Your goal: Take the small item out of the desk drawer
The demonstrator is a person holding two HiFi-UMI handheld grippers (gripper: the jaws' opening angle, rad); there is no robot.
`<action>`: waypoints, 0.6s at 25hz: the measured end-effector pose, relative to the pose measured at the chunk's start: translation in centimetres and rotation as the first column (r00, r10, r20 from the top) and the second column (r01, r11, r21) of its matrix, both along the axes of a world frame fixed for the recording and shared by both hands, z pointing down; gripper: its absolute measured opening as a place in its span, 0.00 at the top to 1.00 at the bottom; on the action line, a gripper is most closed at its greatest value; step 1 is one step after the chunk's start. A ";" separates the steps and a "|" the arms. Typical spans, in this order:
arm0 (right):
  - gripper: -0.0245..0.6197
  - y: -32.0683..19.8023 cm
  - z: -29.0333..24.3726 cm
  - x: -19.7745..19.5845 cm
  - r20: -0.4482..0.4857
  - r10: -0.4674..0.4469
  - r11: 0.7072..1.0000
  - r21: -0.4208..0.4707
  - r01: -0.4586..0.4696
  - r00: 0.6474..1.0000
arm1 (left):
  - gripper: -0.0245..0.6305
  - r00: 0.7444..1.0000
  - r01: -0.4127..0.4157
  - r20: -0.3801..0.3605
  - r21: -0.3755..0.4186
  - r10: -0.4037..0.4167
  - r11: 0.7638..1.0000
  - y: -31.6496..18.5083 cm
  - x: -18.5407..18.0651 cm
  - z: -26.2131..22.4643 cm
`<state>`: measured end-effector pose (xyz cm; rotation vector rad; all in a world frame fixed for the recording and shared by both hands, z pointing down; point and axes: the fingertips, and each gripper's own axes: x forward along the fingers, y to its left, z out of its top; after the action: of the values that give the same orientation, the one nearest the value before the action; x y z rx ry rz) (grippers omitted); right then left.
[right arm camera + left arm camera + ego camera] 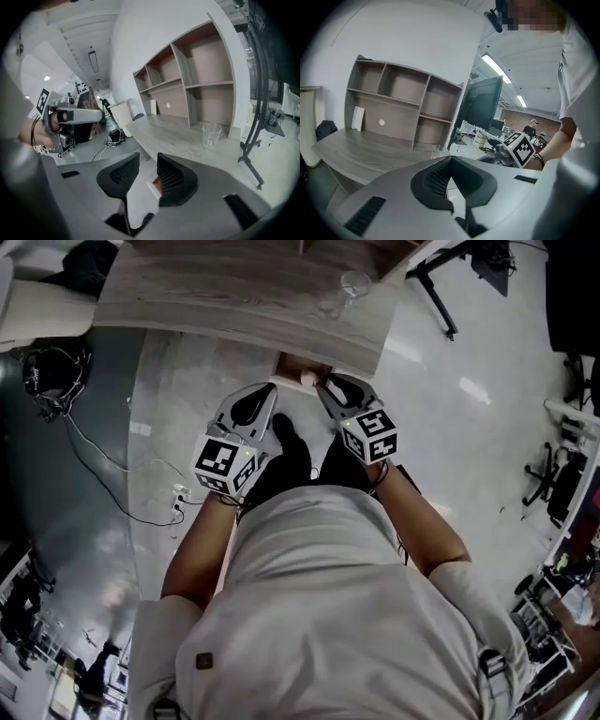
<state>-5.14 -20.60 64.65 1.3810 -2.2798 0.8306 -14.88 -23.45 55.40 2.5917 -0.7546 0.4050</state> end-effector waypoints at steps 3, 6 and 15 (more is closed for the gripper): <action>0.73 0.7 3.8 -0.4 -0.009 0.022 0.998 -0.051 -0.023 1.000 | 0.94 0.999 -0.035 0.007 -0.024 0.035 0.999 0.5 0.2 2.5; 0.71 1.7 7.5 -0.4 -0.011 0.051 0.992 -0.115 -0.052 0.999 | 0.94 0.998 -0.058 0.018 -0.062 0.059 0.996 1.2 0.5 4.9; 0.62 0.8 19.7 -2.1 -0.026 0.157 0.944 -0.288 -0.158 0.987 | 0.94 0.995 -0.076 0.050 -0.129 0.083 0.989 0.0 -0.8 14.1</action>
<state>-7.24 -19.78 84.37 1.4363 -1.9661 1.1609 -15.68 -23.43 69.53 2.5060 -0.6235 0.5334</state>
